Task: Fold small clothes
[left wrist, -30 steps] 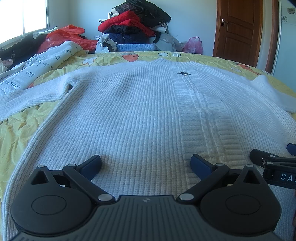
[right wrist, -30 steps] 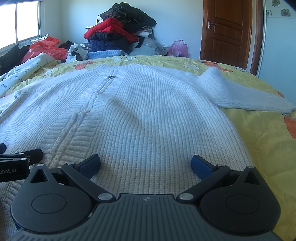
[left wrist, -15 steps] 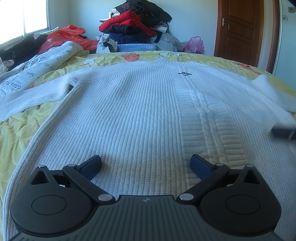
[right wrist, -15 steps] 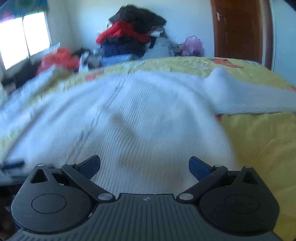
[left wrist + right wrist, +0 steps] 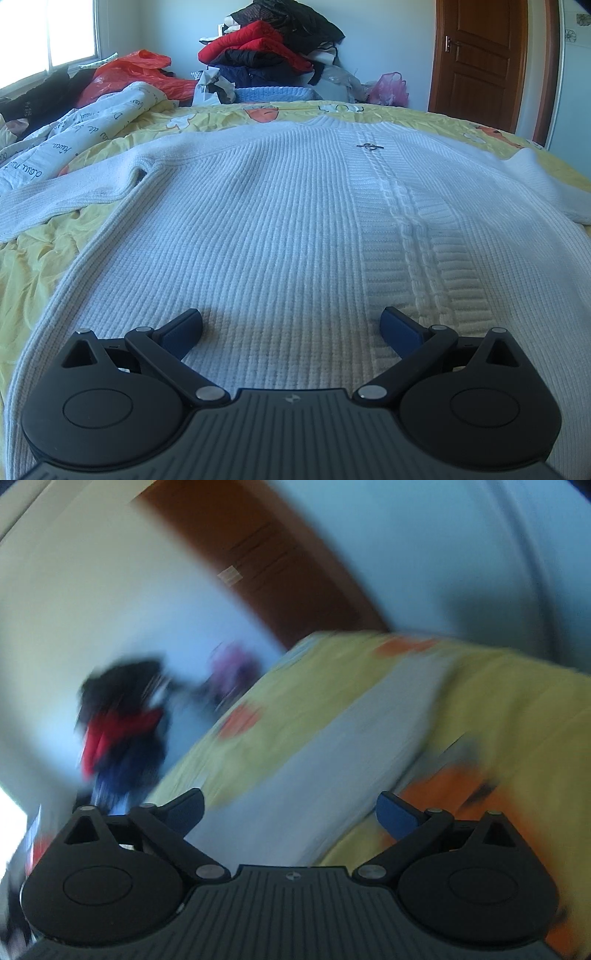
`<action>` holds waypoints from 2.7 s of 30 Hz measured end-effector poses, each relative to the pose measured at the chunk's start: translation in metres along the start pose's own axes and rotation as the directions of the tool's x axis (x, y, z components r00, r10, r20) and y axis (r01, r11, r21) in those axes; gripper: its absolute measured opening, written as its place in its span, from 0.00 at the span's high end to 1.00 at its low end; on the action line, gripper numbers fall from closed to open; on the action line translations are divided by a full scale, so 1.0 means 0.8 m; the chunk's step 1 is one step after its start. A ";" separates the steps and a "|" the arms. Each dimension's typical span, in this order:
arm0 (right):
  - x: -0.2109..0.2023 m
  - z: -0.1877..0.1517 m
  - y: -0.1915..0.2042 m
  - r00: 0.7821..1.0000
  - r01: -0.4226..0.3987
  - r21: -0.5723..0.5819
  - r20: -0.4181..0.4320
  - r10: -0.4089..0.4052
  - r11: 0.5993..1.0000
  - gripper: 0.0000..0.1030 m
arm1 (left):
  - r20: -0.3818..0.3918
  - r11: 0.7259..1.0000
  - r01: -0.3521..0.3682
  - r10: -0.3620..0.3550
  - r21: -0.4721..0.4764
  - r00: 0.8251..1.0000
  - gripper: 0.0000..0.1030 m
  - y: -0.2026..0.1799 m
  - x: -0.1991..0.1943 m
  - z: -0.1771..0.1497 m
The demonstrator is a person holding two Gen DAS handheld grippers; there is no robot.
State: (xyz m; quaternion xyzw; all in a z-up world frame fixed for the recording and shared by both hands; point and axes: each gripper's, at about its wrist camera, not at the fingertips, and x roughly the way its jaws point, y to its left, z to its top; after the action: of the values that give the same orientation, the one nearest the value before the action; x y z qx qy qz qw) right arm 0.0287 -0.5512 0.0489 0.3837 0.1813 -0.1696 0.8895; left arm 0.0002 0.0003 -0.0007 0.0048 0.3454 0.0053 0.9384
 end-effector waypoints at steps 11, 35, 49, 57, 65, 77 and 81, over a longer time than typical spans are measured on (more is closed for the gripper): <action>0.073 0.044 -0.113 0.998 0.050 0.289 0.014 -0.057 0.956 0.30 | 0.000 1.000 0.000 0.000 0.001 1.000 0.00 0.000 0.000 0.000; 0.012 -0.019 0.168 0.964 -0.240 -0.303 0.041 0.264 0.922 0.86 | -0.001 1.000 -0.001 0.001 0.002 1.000 0.00 -0.001 0.000 0.000; 0.048 -0.269 0.261 0.910 -0.380 -0.420 -0.328 0.253 0.824 0.86 | -0.010 0.999 -0.042 0.043 0.032 0.999 0.00 -0.006 -0.006 0.011; 0.051 -0.280 0.242 0.905 -0.398 -0.382 -0.310 0.290 0.834 0.87 | 0.095 0.901 0.374 -0.361 -0.219 0.928 0.00 0.007 -0.002 0.137; 0.042 -0.284 0.241 0.906 -0.412 -0.403 -0.274 0.322 0.817 0.86 | -0.108 0.651 0.508 -0.668 -0.564 0.736 0.00 -0.041 0.152 0.217; 0.046 -0.290 0.247 0.877 -0.458 -0.417 -0.356 0.323 0.785 0.69 | -0.392 0.776 0.374 -0.595 -0.508 0.702 0.71 -0.101 0.242 0.217; 0.036 -0.284 0.241 0.884 -0.434 -0.406 -0.365 0.293 0.804 0.64 | -0.380 0.756 0.378 -0.615 -0.535 0.691 0.71 -0.099 0.252 0.212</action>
State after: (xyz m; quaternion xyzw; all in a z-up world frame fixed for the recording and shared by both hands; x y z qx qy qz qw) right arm 0.0949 -0.2618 0.0099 0.2010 0.2653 0.1124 0.9363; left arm 0.2638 -0.0772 -0.0034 -0.2925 0.5702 -0.1808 0.7461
